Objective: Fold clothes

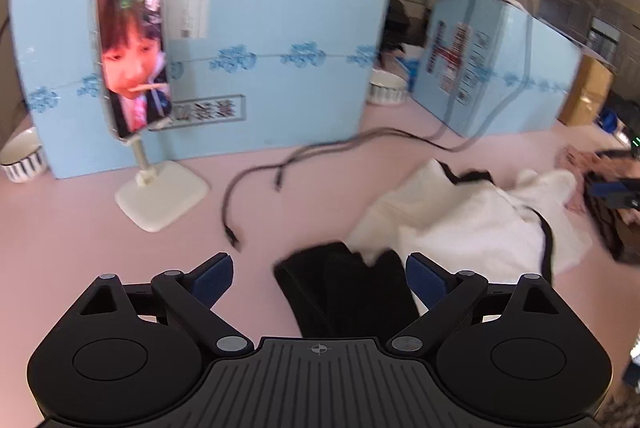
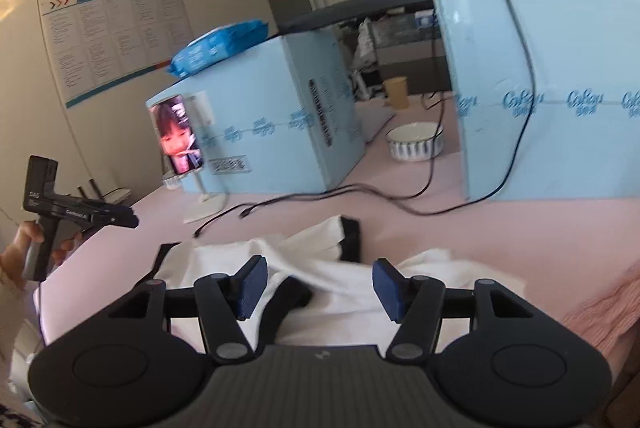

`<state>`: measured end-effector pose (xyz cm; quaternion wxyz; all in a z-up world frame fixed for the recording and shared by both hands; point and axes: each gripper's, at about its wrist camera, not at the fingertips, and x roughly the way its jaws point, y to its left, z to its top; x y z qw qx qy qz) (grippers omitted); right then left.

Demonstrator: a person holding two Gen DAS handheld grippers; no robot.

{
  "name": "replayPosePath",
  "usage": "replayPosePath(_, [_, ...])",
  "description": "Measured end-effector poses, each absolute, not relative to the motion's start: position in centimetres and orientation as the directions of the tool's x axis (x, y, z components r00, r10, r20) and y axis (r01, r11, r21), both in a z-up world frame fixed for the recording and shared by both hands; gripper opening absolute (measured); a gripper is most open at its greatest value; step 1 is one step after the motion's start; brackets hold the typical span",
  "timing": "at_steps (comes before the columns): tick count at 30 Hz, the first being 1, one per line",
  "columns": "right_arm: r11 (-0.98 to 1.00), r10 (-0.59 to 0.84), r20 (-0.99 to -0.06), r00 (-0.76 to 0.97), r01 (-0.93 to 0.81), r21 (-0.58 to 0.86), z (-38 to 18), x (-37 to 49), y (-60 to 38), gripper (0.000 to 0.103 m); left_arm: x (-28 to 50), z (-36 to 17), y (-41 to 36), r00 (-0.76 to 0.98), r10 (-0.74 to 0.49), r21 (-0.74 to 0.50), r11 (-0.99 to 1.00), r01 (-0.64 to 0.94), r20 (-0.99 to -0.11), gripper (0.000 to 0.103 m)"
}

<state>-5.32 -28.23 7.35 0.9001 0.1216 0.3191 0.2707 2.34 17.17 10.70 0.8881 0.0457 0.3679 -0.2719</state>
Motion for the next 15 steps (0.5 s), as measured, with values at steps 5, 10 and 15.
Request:
replayPosePath(5, [0.814, 0.581, -0.583, 0.568, -0.419, 0.403, 3.8, -4.2, -22.8, 0.057, -0.1, 6.6, 13.8, 0.507, -0.464, -0.094, 0.797, 0.596, -0.726, 0.095])
replayPosePath(10, [0.804, 0.595, -0.632, 0.497, -0.355, 0.477, 1.6, -2.7, -20.4, 0.000, 0.7, 4.2, 13.3, 0.477, -0.485, -0.129, 0.787, 0.603, -0.733, 0.052])
replayPosePath(15, [0.763, 0.646, -0.562, 0.516, -0.413, 0.498, 2.7, -5.4, -19.6, 0.000, 1.2, 4.3, 15.5, 0.441, -0.544, -0.261, 0.791, 0.553, -0.714, 0.051])
